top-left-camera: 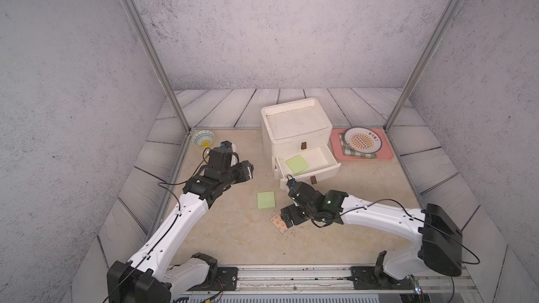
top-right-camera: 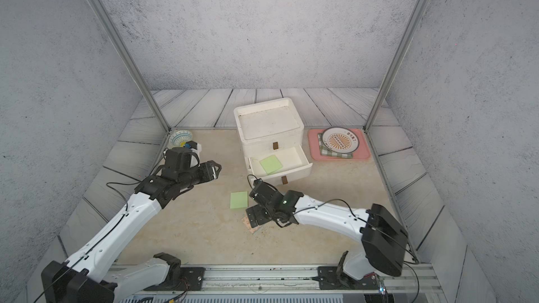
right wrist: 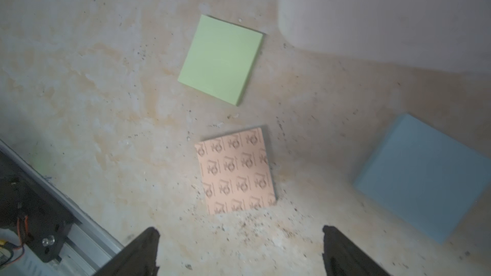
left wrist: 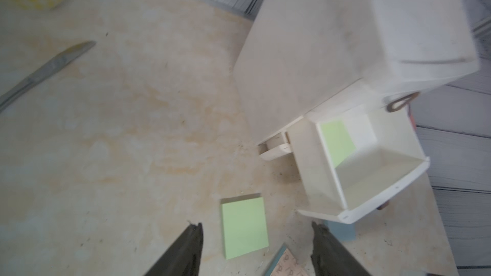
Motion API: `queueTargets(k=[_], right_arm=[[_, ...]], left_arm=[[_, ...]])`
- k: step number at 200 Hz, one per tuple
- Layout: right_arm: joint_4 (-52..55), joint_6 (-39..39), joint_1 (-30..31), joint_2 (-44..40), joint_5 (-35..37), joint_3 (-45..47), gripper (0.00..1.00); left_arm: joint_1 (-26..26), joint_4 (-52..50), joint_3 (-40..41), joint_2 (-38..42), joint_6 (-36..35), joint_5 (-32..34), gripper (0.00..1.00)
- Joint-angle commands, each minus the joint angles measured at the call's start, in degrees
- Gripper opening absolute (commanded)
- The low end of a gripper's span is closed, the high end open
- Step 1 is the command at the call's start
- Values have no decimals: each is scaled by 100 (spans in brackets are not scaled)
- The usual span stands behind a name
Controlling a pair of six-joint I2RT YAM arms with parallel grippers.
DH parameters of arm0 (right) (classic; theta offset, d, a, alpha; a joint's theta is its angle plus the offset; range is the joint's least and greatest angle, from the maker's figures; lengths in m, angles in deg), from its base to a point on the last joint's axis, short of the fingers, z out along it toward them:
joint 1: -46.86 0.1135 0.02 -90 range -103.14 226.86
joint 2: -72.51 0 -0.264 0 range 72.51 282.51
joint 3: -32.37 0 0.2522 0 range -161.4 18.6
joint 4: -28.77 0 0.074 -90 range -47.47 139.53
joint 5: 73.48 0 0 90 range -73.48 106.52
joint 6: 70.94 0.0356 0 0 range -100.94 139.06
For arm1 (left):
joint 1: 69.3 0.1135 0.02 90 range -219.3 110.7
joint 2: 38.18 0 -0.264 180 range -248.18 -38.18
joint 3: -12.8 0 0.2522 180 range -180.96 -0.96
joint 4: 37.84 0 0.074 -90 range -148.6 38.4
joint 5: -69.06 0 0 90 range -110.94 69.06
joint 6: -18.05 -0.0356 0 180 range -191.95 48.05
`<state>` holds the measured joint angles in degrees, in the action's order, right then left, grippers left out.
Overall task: Please put the sticky notes in the drawer by color
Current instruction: Place the sticky notes in the drawer.
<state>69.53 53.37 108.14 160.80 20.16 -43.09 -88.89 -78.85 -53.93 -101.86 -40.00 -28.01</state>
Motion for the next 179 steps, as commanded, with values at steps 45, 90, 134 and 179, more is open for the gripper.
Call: queueTargets(k=[45, 90, 134, 179], right_arm=[[-160, 510, 131, -322, 1059, 115, 97], [120, 809, 126, -1356, 1626, 816, 98], [108, 999, 124, -2443, 1977, 1630, 98], [136, 1054, 116, -3195, 2218, 2111, 98]], left_arm=[[21, -694, 82, -1631, -410, -867, 73], [-512, -1500, -939, -3093, -671, -654, 82], [-1072, -2321, -2029, -4092, -716, -52, 88], [-1302, -2394, -2203, -4494, -597, 140, 89]])
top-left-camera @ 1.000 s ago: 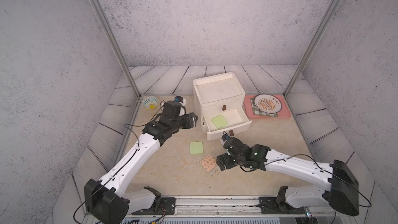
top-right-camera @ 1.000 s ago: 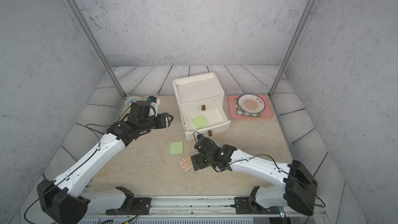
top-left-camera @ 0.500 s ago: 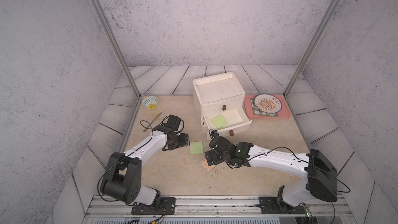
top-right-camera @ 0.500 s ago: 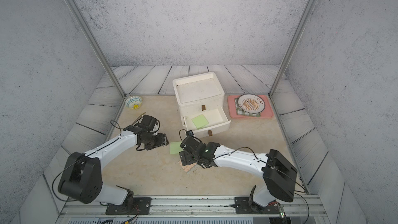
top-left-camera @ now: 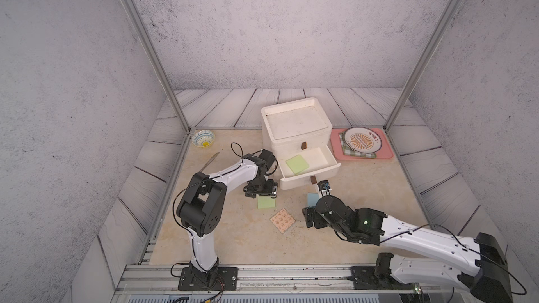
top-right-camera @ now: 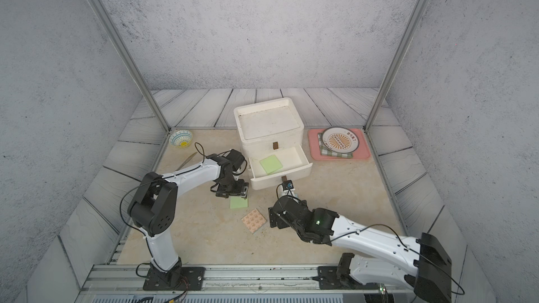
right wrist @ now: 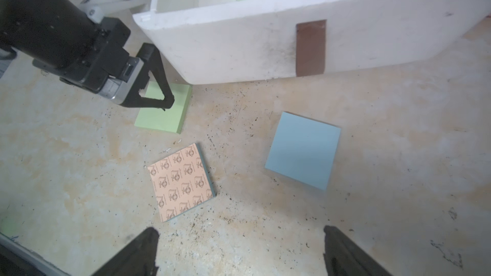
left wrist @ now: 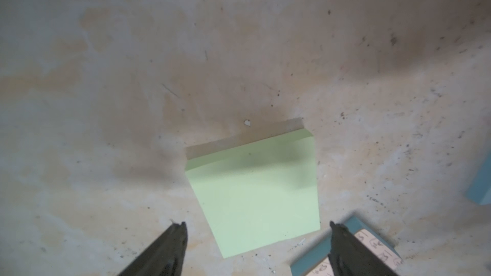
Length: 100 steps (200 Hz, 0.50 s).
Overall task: Please put the sticky notes in the drawer by color
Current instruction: Place the sticky notes in the drawer, then pick up the sticky notes from the center of the board.
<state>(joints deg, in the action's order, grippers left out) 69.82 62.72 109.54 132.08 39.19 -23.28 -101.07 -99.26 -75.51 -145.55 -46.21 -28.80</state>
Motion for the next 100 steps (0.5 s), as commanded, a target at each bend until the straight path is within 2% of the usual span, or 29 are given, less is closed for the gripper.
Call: queueTargets(k=[1, 17, 21, 68, 100], right_arm=[[109, 118, -21, -332, 320, 138, 98], [57, 86, -32, -456, 304, 222, 98], [47, 66, -33, -473, 294, 234, 98], [-33, -41, -34, -462, 177, 256, 98], [-79, -87, -40, -507, 144, 260, 98]], left_arm=[[-89, -347, -44, -134, 30, 217, 89], [-187, -287, -58, -247, 133, 255, 89], [-205, -292, -74, -291, 161, 266, 100], [-330, 169, 35, -312, 536, 162, 99], [-330, 508, 303, -214, 759, 530, 99]])
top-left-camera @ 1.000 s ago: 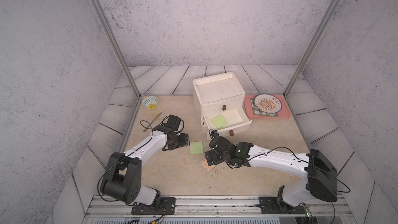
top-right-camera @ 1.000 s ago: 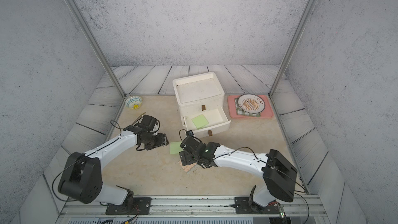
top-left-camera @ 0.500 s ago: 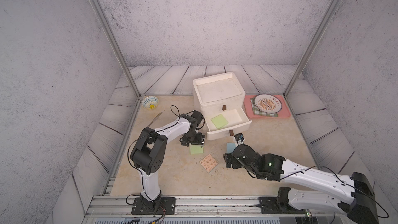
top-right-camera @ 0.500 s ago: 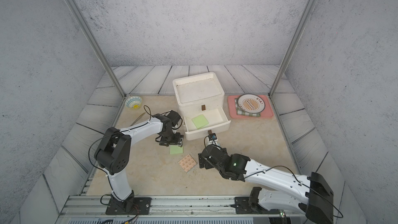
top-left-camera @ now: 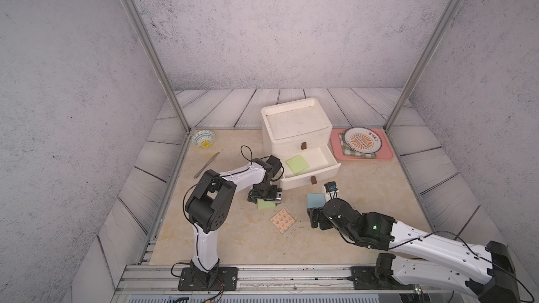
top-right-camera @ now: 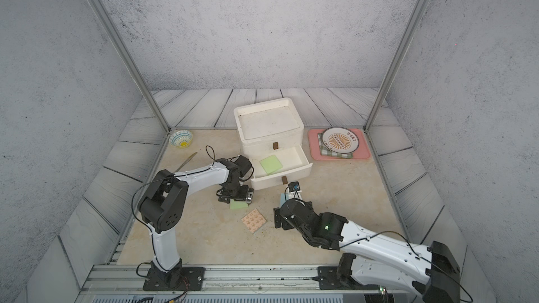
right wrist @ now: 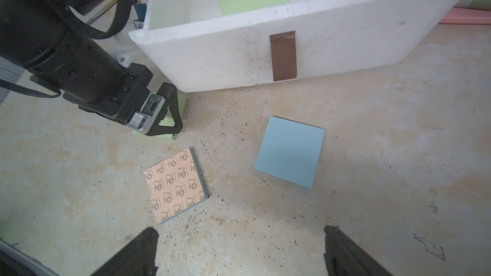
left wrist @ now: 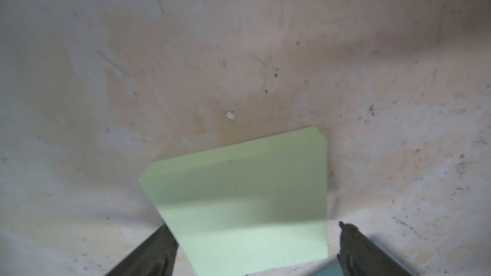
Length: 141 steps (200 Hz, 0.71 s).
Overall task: Please put the sticky notes in the drawer by color
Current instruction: Pick up the sticky notes from the center of the board.
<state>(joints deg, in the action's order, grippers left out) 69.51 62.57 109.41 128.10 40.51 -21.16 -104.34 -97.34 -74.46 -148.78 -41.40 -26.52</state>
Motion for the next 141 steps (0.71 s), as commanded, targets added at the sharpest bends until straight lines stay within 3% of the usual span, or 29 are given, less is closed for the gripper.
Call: queueTargets(k=[1, 27, 68, 141], right_arm=[[-46, -76, -25, -114, 11, 48, 98], [26, -101, -29, -201, 26, 31, 98], [31, -118, -26, -357, 51, 89, 98], [-68, -208, -23, -237, -115, 42, 98]], left_arm=[[-2, 318, 205, 110, 282, 325, 99], [-2, 325, 331, 11, 306, 738, 100], [7, 609, 774, 278, 291, 822, 82], [86, 398, 821, 1504, 112, 955, 80]])
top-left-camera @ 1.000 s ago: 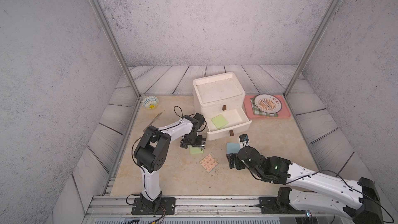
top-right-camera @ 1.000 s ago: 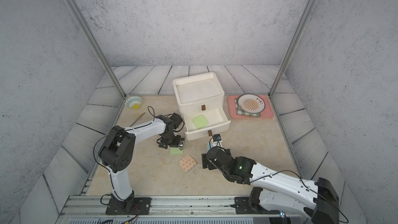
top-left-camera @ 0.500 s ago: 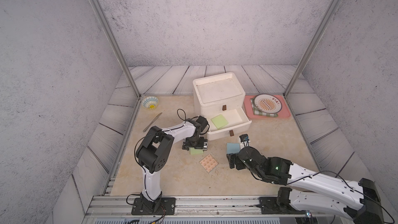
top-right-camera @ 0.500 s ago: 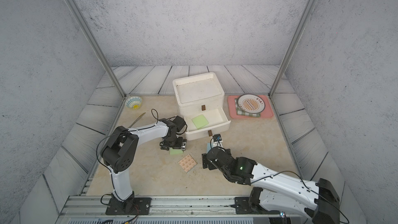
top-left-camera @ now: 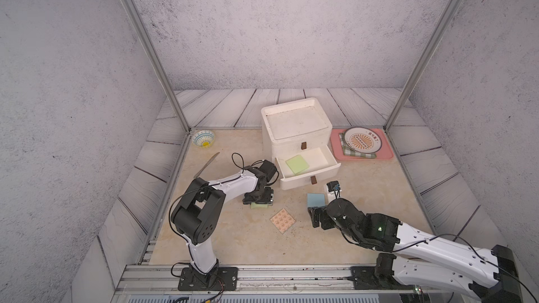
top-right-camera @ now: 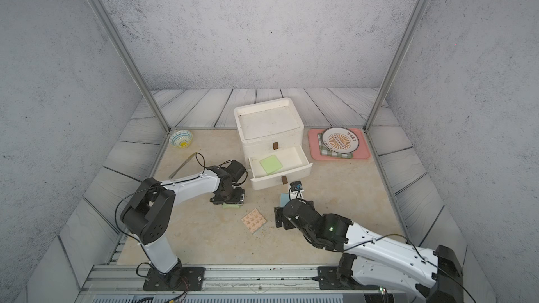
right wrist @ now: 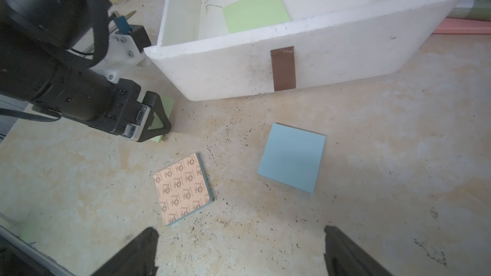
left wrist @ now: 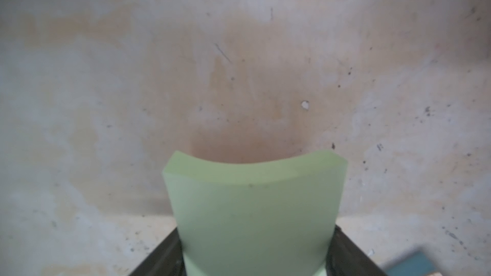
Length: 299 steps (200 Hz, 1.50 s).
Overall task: Please put the sticky notes in the drawer by color
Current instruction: Pick up the sticky notes from the center of the board, then place the sticky notes in the drawer.
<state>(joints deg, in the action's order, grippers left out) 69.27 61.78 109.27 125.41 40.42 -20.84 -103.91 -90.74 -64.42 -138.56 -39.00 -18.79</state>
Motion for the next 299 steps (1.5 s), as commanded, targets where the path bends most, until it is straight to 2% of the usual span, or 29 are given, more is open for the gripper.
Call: queueTargets(k=[1, 49, 80, 108, 147, 189, 204, 226, 276, 299], right_arm=[[-49, -135, -10, 38, -114, 8, 98], [-150, -202, -12, 275, -180, -91, 99], [-156, -203, -25, 201, -158, -92, 99], [-121, -108, -25, 101, -136, -4, 99], [267, 77, -27, -450, 122, 146, 99], [758, 363, -48, -1330, 487, 423, 99], [975, 438, -51, -1552, 594, 473, 99], [1096, 504, -61, -1750, 678, 573, 99], [1004, 503, -71, -1657, 616, 587, 99], [941, 475, -71, -1583, 581, 569, 99]], left_arm=[[42, -279, -197, 500, -129, 181, 80], [34, -1052, -1277, 1460, -353, -255, 80], [-127, -1659, -2652, 1376, -561, -286, 79], [-519, -1639, -3844, 799, -1001, -53, 79], [-827, -1844, -5517, -700, -1397, -216, 79], [-1060, -2005, -6568, -2024, -1553, -229, 80], [-1108, -2046, -6681, -2225, -1555, -207, 81], [-1149, -1771, -6430, -2267, -1543, -216, 81], [-1161, -1683, -6245, -2322, -1555, -132, 84], [-1167, -1673, -6188, -2268, -1561, -27, 91]])
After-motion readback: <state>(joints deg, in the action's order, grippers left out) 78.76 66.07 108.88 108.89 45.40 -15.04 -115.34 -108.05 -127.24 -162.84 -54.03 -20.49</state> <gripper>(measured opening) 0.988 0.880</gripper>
